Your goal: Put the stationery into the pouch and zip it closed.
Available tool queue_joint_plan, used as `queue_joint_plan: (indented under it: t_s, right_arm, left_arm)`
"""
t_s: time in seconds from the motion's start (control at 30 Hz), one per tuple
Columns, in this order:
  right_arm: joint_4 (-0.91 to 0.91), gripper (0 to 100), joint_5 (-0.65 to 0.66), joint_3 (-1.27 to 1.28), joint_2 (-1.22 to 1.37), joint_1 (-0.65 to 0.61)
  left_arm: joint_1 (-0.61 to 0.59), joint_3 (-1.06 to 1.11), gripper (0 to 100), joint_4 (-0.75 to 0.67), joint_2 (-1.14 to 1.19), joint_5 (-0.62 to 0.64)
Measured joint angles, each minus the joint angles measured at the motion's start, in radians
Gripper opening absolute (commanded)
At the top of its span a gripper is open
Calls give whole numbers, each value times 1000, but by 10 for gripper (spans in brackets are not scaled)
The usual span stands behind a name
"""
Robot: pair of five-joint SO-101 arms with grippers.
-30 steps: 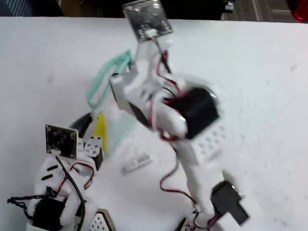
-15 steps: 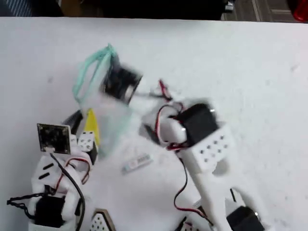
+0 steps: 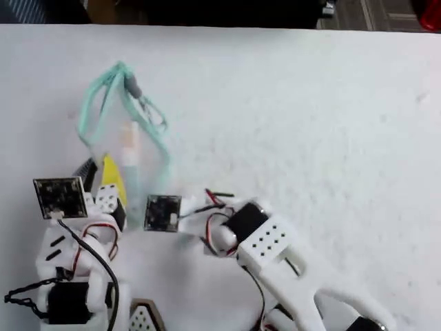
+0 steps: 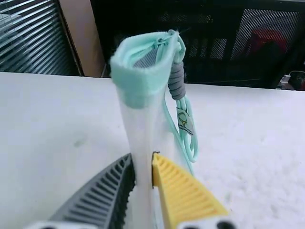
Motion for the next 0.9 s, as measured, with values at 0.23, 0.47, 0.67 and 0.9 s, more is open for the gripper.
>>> queue_joint_plan:
  t_s: [0.23, 0.47, 0.67, 0.9]
  right_arm:
    - [-51, 237, 41, 6, 135, -48]
    - [-173, 162, 41, 6, 267, -89]
    - [-262, 123, 44, 5, 382, -87]
    - [-301, 14, 44, -2, 439, -83]
  left_arm:
    - [0, 0, 22, 0, 0, 0]
    - [0, 0, 22, 0, 0, 0]
    - [-2, 18, 22, -12, -6, 0]
    - [-2, 18, 22, -18, -3, 0]
